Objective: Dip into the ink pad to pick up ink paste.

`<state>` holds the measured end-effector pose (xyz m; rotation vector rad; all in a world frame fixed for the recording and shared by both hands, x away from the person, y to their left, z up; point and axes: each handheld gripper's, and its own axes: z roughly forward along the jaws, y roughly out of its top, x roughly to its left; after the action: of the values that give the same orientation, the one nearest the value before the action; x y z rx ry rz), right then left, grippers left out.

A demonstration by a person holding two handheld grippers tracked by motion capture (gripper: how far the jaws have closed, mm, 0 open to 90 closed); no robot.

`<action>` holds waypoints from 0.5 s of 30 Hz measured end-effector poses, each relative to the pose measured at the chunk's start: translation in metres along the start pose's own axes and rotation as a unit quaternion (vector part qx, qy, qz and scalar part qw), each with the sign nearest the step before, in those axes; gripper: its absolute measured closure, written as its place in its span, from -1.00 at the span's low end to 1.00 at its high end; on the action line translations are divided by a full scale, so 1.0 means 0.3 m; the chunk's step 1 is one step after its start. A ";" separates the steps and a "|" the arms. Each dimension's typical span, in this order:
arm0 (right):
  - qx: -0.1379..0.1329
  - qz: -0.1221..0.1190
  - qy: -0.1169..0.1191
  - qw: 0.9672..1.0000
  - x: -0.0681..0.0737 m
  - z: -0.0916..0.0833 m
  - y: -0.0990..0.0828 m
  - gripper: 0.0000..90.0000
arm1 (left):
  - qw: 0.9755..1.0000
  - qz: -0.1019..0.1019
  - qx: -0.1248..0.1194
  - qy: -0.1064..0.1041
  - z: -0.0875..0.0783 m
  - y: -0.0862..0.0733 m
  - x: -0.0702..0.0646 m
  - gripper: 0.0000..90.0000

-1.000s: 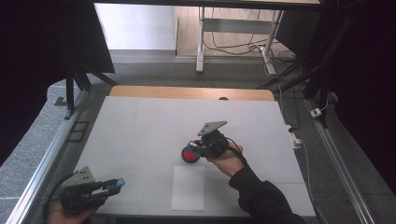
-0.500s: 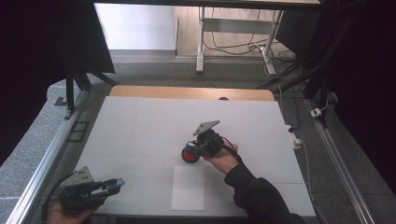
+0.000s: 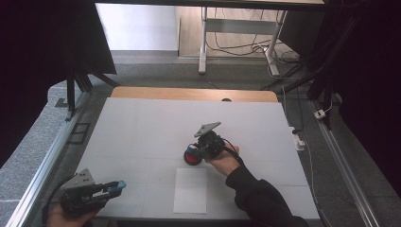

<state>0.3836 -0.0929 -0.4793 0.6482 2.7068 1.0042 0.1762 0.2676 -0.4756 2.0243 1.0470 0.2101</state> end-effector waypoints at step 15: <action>0.004 -0.006 -0.010 1.000 0.015 0.009 0.004 0.59 | 1.000 -0.002 0.003 0.000 0.003 0.001 0.001 0.52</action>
<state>0.3809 -0.0883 -0.4807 0.6383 2.6947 0.9803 0.1770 0.2673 -0.4760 2.0283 1.0519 0.2048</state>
